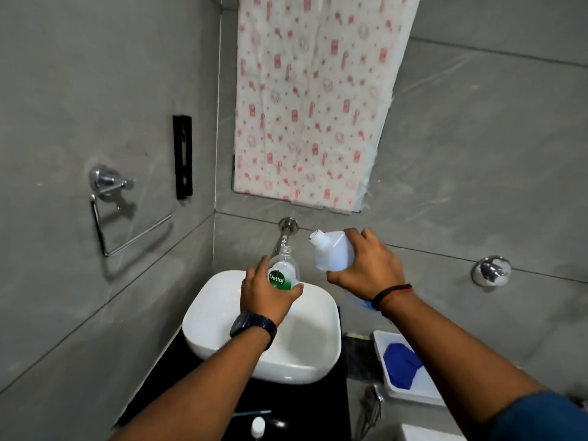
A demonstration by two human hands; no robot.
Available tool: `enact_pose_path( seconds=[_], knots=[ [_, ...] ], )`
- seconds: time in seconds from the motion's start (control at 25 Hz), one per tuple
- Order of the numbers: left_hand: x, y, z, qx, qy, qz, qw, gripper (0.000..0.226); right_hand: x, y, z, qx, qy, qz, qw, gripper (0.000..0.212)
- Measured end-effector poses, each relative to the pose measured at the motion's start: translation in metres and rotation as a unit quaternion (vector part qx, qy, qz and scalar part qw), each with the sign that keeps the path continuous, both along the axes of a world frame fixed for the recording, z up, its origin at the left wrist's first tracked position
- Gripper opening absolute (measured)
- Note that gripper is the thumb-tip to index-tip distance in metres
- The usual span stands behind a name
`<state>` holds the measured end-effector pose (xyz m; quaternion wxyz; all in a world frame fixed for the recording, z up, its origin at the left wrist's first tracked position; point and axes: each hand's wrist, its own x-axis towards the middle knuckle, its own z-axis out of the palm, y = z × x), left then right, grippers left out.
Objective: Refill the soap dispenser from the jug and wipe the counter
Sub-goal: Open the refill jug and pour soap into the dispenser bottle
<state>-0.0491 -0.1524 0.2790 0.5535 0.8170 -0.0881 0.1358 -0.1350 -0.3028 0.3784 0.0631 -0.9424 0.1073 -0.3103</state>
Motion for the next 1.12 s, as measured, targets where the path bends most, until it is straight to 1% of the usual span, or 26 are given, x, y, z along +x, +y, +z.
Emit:
enact_pose_path(
  seconds=[0.16,0.28,0.4,0.72,0.92,1.12],
  knots=[
    [0.000,-0.006,0.037,0.008,-0.020,0.000,1.000,0.089,-0.009,0.003,0.034,-0.050,0.024,-0.013,0.998,0.075],
    [-0.002,-0.009,0.063,0.012,-0.044,-0.009,0.999,0.081,-0.014,0.005,0.058,-0.073,0.026,-0.016,0.997,0.071],
    [-0.006,-0.011,0.079,0.025,-0.057,-0.017,0.998,0.082,-0.019,0.005,0.076,-0.107,0.030,-0.017,0.994,0.067],
    [-0.017,-0.014,0.094,0.047,-0.075,-0.024,0.996,0.091,-0.026,0.004,0.105,-0.177,0.048,-0.033,0.983,0.069],
    [-0.023,-0.016,0.099,0.050,-0.082,-0.030,0.995,0.086,-0.026,0.005,0.111,-0.189,0.059,-0.035,0.980,0.071],
    [-0.027,-0.015,0.100,0.059,-0.088,-0.034,0.994,0.084,-0.028,0.005,0.116,-0.225,0.067,-0.037,0.971,0.072]
  ],
)
